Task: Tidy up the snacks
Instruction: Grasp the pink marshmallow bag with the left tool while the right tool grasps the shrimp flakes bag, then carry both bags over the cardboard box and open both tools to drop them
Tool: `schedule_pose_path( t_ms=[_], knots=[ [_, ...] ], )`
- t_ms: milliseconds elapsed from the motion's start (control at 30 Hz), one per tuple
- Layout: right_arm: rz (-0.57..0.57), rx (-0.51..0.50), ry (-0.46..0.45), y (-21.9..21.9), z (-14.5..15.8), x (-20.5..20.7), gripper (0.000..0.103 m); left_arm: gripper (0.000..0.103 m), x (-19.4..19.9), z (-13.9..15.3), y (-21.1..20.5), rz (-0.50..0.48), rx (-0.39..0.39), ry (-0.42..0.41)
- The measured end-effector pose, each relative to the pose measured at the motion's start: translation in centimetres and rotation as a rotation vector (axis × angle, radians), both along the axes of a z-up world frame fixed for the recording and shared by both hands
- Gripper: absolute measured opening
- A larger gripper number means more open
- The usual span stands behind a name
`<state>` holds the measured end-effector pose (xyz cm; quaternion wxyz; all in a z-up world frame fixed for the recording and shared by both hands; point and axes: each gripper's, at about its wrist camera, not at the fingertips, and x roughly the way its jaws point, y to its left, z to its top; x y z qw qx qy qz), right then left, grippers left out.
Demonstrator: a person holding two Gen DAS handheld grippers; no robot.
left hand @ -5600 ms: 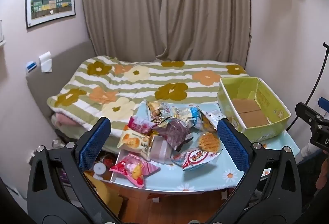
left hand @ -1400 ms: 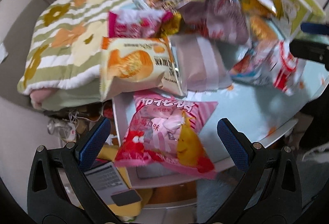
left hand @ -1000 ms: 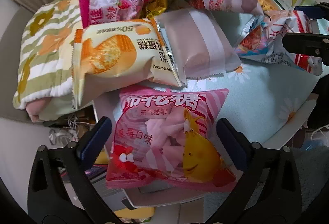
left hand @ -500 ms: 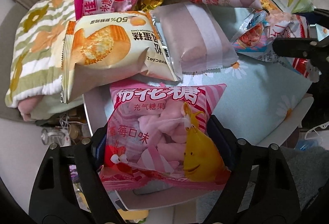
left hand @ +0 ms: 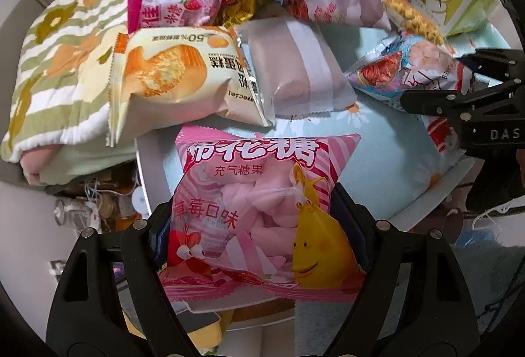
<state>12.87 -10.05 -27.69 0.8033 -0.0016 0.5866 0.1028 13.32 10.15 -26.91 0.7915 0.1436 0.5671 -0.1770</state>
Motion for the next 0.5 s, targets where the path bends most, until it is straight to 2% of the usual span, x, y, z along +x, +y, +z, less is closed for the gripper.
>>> schedule_pose_path(
  t_ms=[100, 233, 500],
  knots=[
    [-0.014, 0.025, -0.002, -0.5, 0.5, -0.3, 0.053, 0.079, 0.2, 0.8, 0.3, 0.012, -0.015, -0.01],
    [-0.032, 0.069, -0.001, -1.4, 1.8, -0.9, 0.052, 0.079, 0.0, 2.7, 0.4, 0.025, -0.039, -0.034],
    [-0.003, 0.079, -0.121, -1.5, 7.0, -3.3, 0.052, 0.079, -0.3, 7.6, -0.3, 0.053, -0.082, -0.123]
  ],
)
